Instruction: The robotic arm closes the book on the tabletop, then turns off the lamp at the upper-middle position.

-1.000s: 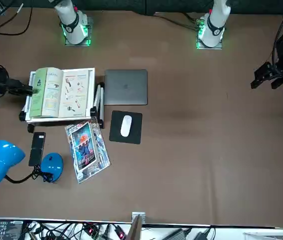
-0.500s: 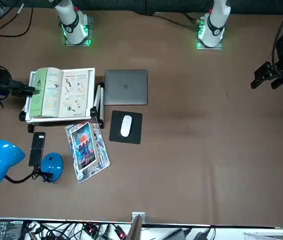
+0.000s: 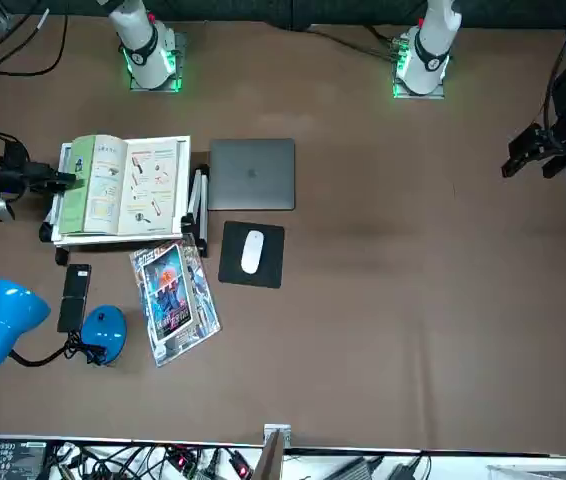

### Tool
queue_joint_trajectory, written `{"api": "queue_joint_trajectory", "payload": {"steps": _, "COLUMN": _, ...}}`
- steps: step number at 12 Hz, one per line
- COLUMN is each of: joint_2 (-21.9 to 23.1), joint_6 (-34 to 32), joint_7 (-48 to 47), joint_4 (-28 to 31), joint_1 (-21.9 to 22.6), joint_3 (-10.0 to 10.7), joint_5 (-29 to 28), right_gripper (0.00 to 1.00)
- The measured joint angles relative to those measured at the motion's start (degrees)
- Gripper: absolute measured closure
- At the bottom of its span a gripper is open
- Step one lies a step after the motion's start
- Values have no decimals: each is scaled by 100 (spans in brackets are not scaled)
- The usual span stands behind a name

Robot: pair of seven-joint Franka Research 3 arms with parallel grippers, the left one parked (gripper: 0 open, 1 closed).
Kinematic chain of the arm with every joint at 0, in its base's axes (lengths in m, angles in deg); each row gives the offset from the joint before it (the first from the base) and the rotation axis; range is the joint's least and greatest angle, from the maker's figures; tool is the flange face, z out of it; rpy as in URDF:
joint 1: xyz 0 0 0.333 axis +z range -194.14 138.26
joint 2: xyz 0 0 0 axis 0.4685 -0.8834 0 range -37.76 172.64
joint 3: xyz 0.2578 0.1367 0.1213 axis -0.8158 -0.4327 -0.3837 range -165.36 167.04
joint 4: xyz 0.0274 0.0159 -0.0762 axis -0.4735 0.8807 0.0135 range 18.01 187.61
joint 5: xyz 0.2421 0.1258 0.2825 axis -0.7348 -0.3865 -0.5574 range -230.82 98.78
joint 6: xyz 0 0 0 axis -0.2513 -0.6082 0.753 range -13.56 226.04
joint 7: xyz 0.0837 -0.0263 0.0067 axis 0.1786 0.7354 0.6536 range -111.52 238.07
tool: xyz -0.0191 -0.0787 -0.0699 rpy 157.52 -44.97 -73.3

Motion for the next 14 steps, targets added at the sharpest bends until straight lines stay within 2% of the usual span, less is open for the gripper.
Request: {"api": "queue_joint_trajectory", "payload": {"steps": 14, "joint_2": 123, "joint_6": -283, "joint_7": 28, "joint_4": -46, "joint_1": 104, "joint_3": 3, "joint_5": -45, "right_gripper": 0}}
